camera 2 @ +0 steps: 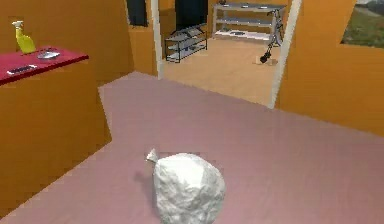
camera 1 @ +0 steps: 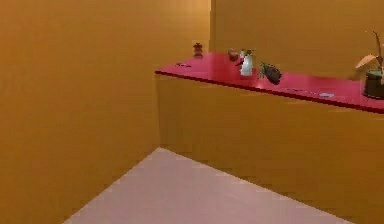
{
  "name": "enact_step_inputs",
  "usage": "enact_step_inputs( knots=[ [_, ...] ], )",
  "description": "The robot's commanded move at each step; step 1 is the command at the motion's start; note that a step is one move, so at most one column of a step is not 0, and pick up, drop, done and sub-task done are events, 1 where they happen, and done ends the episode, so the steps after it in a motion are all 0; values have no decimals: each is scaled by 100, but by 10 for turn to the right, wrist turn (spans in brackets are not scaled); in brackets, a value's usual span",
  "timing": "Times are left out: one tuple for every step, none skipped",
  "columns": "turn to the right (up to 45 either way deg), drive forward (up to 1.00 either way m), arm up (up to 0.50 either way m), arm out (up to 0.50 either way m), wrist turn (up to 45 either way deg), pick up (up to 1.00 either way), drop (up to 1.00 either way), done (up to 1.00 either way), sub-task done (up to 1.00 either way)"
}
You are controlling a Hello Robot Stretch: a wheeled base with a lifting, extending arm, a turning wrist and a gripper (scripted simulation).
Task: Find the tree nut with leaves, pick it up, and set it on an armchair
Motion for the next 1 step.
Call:
enact_step_inputs(
  knots=[
    [390, 0, 0, 0, 0, 0, 0, 0, 0]
  ],
)
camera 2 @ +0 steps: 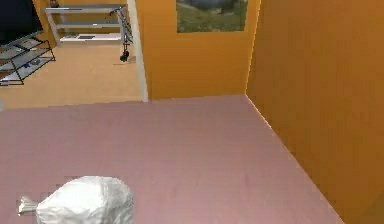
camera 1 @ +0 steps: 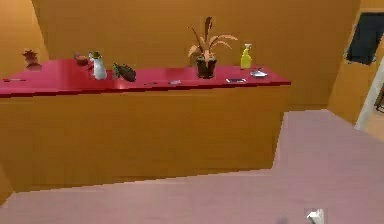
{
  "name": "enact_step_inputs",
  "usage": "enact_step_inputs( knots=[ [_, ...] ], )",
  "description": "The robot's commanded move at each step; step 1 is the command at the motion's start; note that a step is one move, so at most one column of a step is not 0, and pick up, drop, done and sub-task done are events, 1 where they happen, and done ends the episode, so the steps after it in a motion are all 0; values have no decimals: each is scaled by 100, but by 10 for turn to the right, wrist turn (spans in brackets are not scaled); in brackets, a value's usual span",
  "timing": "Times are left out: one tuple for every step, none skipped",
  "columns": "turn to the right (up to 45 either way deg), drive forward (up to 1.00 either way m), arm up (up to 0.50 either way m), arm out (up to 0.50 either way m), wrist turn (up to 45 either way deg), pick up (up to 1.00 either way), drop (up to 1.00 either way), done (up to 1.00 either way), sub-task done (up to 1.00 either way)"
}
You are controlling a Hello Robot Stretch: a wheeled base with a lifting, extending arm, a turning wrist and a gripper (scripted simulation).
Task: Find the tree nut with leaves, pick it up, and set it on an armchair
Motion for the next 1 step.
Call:
enact_step_inputs(
  knots=[
    [0, 100, 0, 0, 0, 0, 0, 0, 0]
  ],
)
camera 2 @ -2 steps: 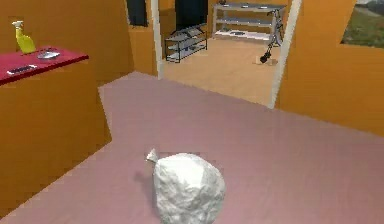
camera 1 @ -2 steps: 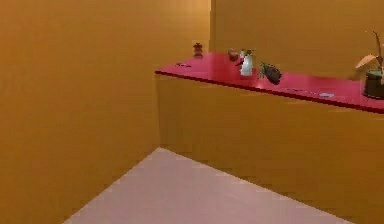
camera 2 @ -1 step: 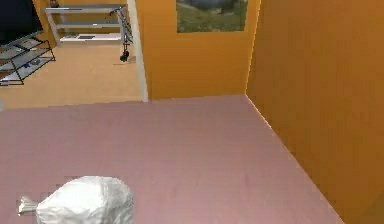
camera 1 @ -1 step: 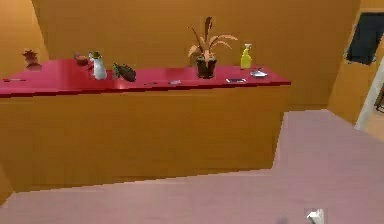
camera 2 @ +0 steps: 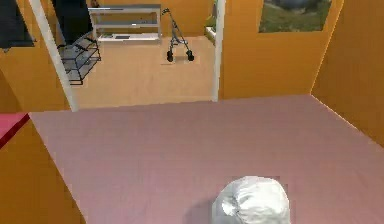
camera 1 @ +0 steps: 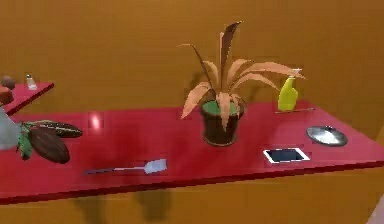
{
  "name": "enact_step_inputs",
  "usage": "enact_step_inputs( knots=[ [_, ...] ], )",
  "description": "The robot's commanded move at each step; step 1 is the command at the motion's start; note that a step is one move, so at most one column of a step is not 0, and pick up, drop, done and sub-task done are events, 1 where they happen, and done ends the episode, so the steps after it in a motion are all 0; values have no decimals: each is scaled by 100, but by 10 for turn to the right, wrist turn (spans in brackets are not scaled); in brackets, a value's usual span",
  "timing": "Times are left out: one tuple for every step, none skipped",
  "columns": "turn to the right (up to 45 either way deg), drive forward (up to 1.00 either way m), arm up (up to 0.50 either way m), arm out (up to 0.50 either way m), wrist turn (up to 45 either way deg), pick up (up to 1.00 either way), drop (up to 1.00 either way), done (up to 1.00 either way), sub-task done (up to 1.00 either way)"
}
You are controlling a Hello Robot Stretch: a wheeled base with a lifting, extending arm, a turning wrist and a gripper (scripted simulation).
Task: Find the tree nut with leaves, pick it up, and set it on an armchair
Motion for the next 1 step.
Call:
enact_step_inputs(
  knots=[
    [-450, 0, 0, 0, 0, 0, 0, 0, 0]
  ],
)
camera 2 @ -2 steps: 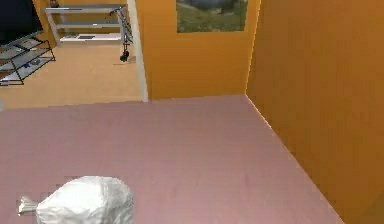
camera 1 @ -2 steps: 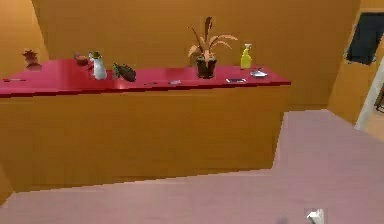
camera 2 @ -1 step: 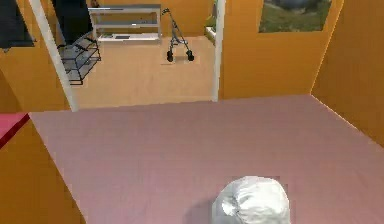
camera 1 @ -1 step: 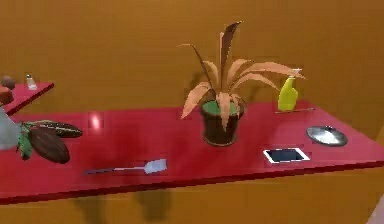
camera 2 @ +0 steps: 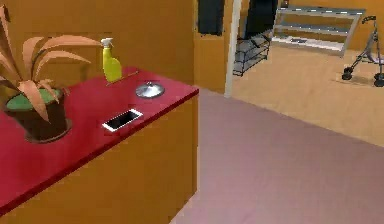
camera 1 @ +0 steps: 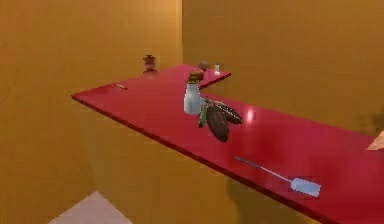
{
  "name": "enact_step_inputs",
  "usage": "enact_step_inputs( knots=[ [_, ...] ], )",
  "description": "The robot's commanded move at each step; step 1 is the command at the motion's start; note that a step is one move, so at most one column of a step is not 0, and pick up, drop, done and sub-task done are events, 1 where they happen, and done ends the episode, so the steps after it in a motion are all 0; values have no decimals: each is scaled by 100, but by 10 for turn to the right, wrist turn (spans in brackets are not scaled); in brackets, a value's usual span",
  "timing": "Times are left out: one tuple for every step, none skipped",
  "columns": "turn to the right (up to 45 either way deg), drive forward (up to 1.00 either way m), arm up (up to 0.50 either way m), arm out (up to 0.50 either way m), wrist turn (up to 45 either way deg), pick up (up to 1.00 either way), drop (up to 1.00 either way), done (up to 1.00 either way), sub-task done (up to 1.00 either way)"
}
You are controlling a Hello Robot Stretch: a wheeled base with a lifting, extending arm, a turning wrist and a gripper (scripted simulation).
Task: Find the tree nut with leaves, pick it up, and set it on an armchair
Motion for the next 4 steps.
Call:
enact_step_inputs(
  knots=[
    [-450, 0, 0, 0, 0, 0, 0, 0, 0],
    [-330, 0, 0, 0, 0, 0, 0, 0, 0],
    [0, 0, 50, 0, 0, 0, 0, 0, 0],
    [0, 0, 38, 0, 0, 0, 0, 0, 0]
  ],
)
